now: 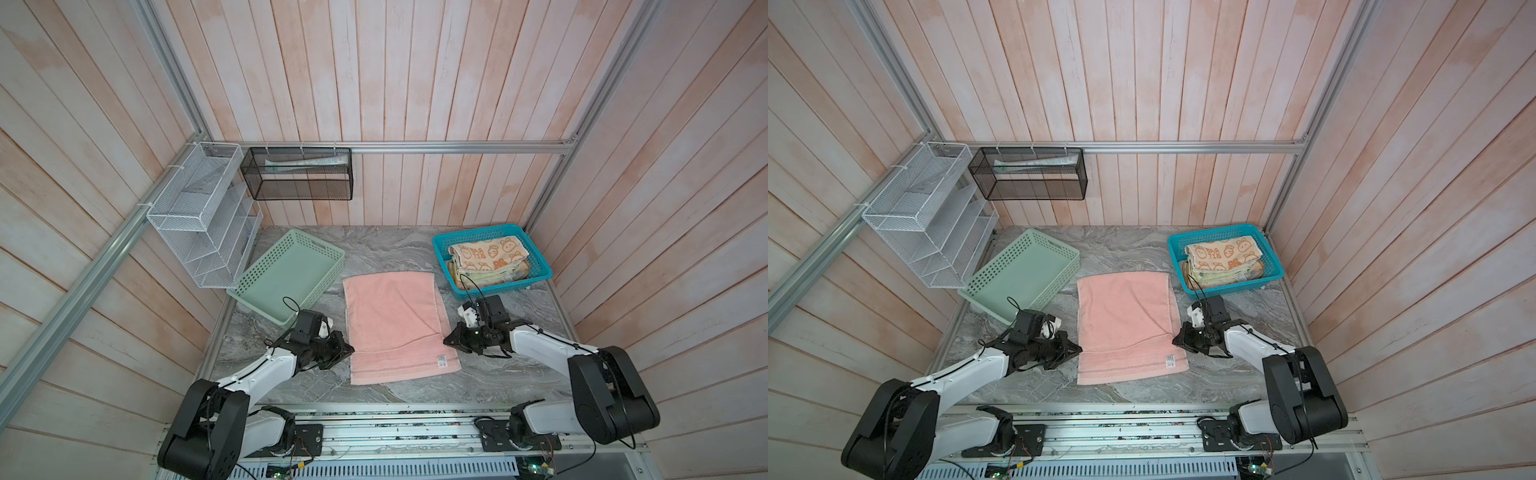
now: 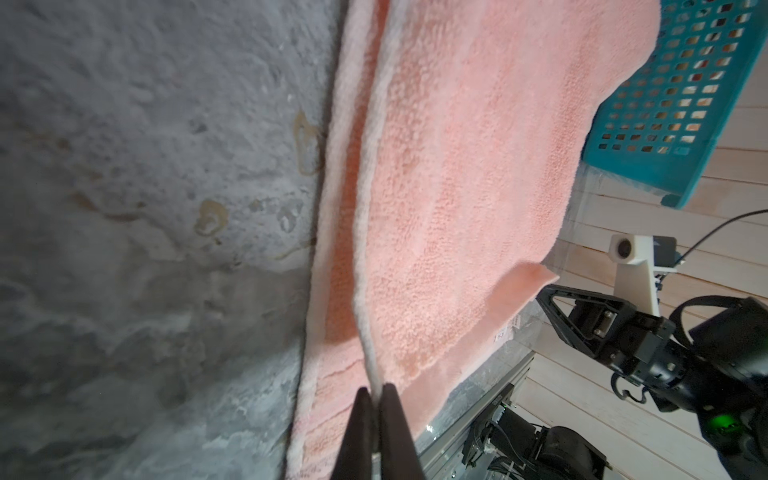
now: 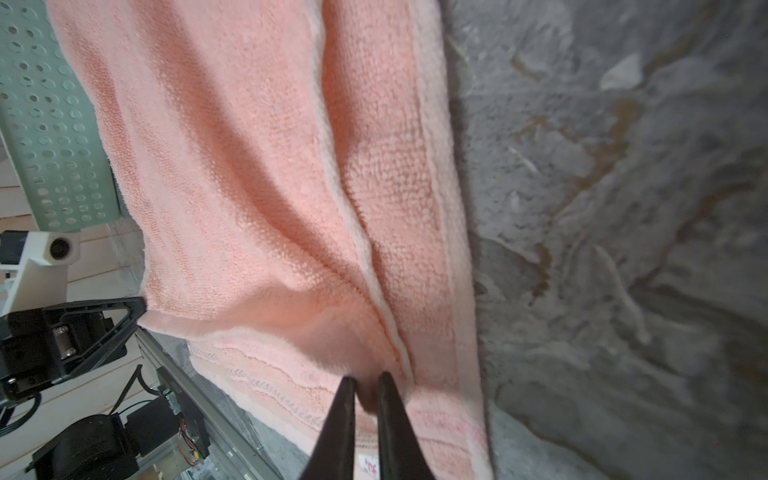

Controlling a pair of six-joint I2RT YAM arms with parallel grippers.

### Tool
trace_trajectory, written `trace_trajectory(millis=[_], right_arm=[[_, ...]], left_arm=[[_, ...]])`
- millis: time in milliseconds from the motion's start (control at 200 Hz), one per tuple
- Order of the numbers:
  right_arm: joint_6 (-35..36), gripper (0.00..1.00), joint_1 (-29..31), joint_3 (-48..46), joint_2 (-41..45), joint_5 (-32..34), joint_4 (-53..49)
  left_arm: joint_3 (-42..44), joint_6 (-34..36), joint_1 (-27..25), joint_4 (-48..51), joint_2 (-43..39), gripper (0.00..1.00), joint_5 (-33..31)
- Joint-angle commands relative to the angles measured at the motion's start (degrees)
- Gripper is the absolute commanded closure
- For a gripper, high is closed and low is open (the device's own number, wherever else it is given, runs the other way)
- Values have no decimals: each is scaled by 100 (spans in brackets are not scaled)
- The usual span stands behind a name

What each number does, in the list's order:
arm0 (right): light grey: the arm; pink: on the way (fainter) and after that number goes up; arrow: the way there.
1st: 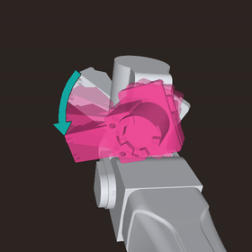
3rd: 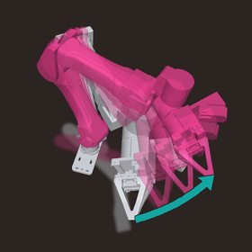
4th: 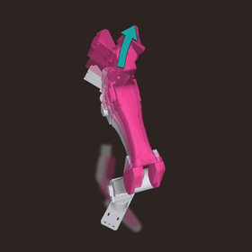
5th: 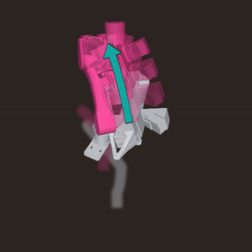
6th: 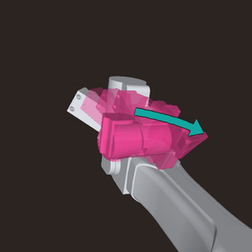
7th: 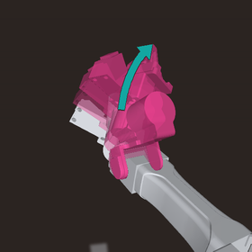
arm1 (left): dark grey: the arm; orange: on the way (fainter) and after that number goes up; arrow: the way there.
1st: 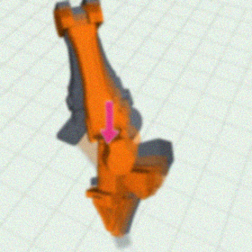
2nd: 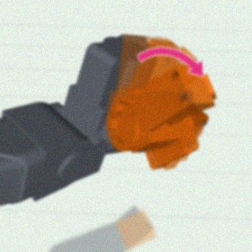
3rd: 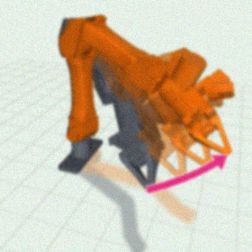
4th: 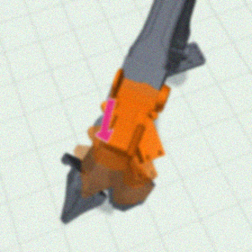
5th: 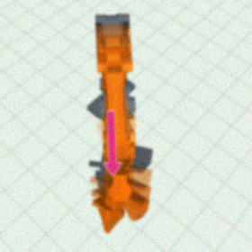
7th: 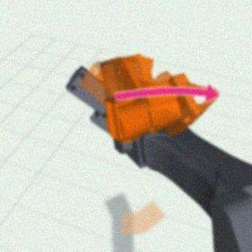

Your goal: Fold and stack the towels

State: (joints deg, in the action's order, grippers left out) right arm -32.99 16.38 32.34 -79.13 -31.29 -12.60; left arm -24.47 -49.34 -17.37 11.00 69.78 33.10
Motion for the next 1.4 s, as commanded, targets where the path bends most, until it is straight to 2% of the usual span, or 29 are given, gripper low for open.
trace_trajectory(millis=[0,85,175,310,475,770,850,935,1075,1150,1390], right_arm=[[28,82,56,129,150,-41,-23],[64,65,127,142,116,-25,-112],[50,57,177,129,95,9,-170],[-39,56,188,83,196,44,-105],[-63,55,266,129,122,38,-189],[-120,54,561,363,-265,254,-187],[-103,56,600,467,-407,299,-152],[12,62,594,640,-618,316,-225],[275,90,603,990,-782,378,-544],[437,100,603,1196,-658,562,-817],[1106,100,455,2068,-303,1161,-1989]], left_arm=[[-128,187,31,351,-166,100,92],[-141,248,61,609,-315,100,10],[-82,285,178,900,-508,100,-129],[167,164,424,939,-754,100,-254],[254,162,443,867,-651,100,-365],[346,179,437,561,-489,100,-182],[355,196,438,544,-475,100,-156],[364,231,440,534,-465,100,-111],[349,258,451,586,-535,100,-76],[288,293,448,675,-611,100,-42],[-295,546,448,1342,-910,100,44]])
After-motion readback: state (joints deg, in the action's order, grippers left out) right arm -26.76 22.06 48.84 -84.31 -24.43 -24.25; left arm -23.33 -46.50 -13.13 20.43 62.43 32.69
